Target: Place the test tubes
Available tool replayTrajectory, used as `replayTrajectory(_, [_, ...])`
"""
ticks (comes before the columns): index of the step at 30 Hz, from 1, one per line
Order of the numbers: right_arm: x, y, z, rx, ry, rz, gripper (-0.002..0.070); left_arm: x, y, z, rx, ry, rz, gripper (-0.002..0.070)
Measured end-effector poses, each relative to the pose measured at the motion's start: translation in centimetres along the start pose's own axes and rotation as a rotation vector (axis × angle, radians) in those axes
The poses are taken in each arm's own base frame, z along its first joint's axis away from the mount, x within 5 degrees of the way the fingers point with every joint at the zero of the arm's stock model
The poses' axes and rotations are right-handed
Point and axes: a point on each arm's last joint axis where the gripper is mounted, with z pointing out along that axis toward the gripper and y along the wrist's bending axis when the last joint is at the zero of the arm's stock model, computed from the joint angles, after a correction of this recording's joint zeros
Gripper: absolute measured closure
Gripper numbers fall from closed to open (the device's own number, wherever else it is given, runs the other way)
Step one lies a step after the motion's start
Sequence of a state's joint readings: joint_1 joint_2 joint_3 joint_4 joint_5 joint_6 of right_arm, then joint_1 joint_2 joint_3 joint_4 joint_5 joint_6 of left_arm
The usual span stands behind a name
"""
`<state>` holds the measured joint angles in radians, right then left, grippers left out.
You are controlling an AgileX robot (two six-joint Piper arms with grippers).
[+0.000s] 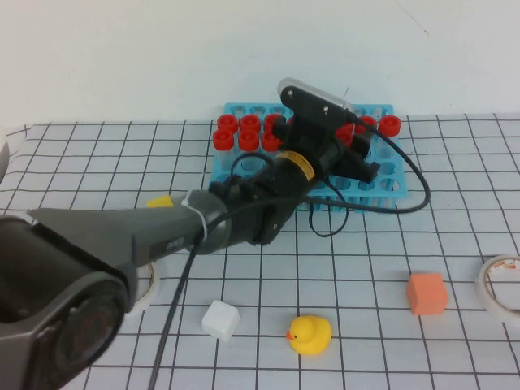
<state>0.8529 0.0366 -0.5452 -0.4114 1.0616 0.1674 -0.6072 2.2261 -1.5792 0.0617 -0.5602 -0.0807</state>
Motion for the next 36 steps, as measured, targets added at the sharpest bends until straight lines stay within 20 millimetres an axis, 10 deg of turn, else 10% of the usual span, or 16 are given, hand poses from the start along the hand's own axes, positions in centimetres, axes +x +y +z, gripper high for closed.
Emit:
replayTrajectory(6, [0.0, 0.0, 0.0, 0.0, 0.0, 0.0, 0.0678, -5.3, 0.0, -1.8, -0.009, 0.025, 0.082, 0.0244])
replayTrajectory(12, [0.0, 0.0, 0.0, 0.0, 0.0, 0.0, 0.0678, -12.8, -0.2, -5.4, -0.02, 0.011, 0.21, 0.0449])
replayTrajectory(16, [0.0, 0.0, 0.0, 0.0, 0.0, 0.0, 0.0678, -18.0, -0.4, -9.2, -0.03, -0.007, 0.288, 0.062])
replayTrajectory(23, [0.0, 0.0, 0.0, 0.0, 0.0, 0.0, 0.0678, -26.5, -0.8, -17.8, -0.06, -0.09, 0.366, 0.0671])
replayTrajectory(29, [0.0, 0.0, 0.0, 0.0, 0.0, 0.0, 0.0678, -29.7, -0.7, -23.5, -0.104, -0.062, 0.453, 0.0673])
replayTrajectory(36, [0.0, 0.0, 0.0, 0.0, 0.0, 0.0, 0.0678, -30.4, -0.6, -24.9, -0.117, -0.07, 0.468, 0.0675])
